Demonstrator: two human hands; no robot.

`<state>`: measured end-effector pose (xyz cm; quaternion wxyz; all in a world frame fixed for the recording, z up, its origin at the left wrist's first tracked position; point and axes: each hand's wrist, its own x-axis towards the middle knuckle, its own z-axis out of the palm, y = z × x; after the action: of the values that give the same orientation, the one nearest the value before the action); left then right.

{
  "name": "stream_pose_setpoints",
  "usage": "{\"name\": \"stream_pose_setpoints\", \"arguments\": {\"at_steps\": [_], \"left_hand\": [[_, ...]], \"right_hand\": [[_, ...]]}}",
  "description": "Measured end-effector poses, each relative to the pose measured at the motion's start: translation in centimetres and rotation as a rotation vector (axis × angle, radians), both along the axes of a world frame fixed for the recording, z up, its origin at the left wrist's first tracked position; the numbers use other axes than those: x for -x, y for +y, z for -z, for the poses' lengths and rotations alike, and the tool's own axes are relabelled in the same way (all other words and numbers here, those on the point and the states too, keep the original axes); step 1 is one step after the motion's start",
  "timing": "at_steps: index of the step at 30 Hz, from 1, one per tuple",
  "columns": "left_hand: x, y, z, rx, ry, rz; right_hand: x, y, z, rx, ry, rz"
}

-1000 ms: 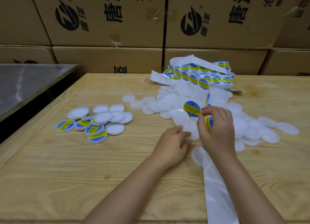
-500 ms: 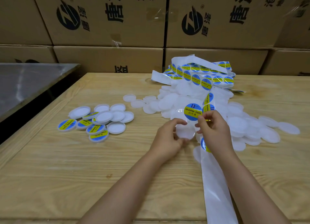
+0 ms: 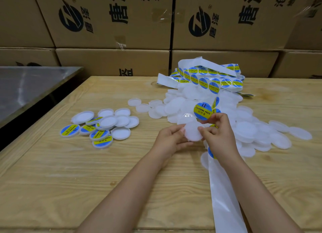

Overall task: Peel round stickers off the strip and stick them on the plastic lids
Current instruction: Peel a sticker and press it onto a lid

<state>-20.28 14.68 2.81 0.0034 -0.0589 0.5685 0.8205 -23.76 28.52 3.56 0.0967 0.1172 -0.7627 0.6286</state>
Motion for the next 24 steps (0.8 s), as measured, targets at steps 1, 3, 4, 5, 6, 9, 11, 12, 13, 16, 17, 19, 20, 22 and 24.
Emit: {"name": "stream_pose_setpoints", "arguments": {"at_steps": [1, 3, 4, 5, 6, 9, 11, 12, 13, 16, 17, 19, 20, 22, 24], "left_hand": [[0.09, -0.17, 0.12, -0.007, 0.001, 0.008], [0.16, -0.37, 0.25, -0.043, 0.0, 0.007], [0.17, -0.4, 0.24, -0.07, -0.004, -0.001], [0.21, -0.43, 0.22, -0.099, -0.008, -0.014], [0.25, -0.49, 0.19, -0.128, -0.012, -0.028], [0.41, -0.65, 0.24, -0.204, -0.009, -0.04], [0.42, -0.71, 0.28, -0.22, 0.004, -0.034], [0.41, -0.71, 0.29, -0.223, 0.009, -0.033], [0.38, -0.7, 0.3, -0.227, 0.013, -0.034], [0.38, -0.68, 0.23, -0.251, 0.016, -0.038], [0.38, -0.66, 0.21, -0.259, 0.017, -0.034], [0.36, -0.6, 0.22, -0.273, 0.013, -0.027], [0.34, -0.56, 0.24, -0.282, 0.008, -0.024], [0.33, -0.49, 0.24, -0.303, -0.007, -0.02], [0.35, -0.5, 0.21, -0.318, -0.017, -0.014]], "right_hand": [[0.02, -0.05, 0.03, -0.003, 0.007, -0.001], [0.02, -0.16, 0.08, 0.002, 0.014, 0.006], [0.01, -0.19, 0.05, 0.016, 0.01, 0.017], [0.02, -0.19, -0.03, 0.042, -0.002, 0.032], [0.05, -0.15, -0.18, 0.085, -0.024, 0.045], [0.23, 0.02, -0.6, 0.214, -0.103, 0.03], [0.2, 0.07, -0.7, 0.22, -0.121, 0.005], [0.14, 0.06, -0.66, 0.21, -0.123, -0.008], [0.1, 0.03, -0.58, 0.197, -0.126, -0.02], [0.08, -0.06, -0.39, 0.152, -0.144, -0.038], [0.1, -0.09, -0.36, 0.144, -0.146, -0.041], [0.05, -0.17, -0.32, 0.127, -0.144, -0.043], [0.0, -0.23, -0.3, 0.117, -0.14, -0.04], [-0.16, -0.36, -0.3, 0.102, -0.131, -0.03], [-0.26, -0.49, -0.32, 0.084, -0.123, -0.026]]}}
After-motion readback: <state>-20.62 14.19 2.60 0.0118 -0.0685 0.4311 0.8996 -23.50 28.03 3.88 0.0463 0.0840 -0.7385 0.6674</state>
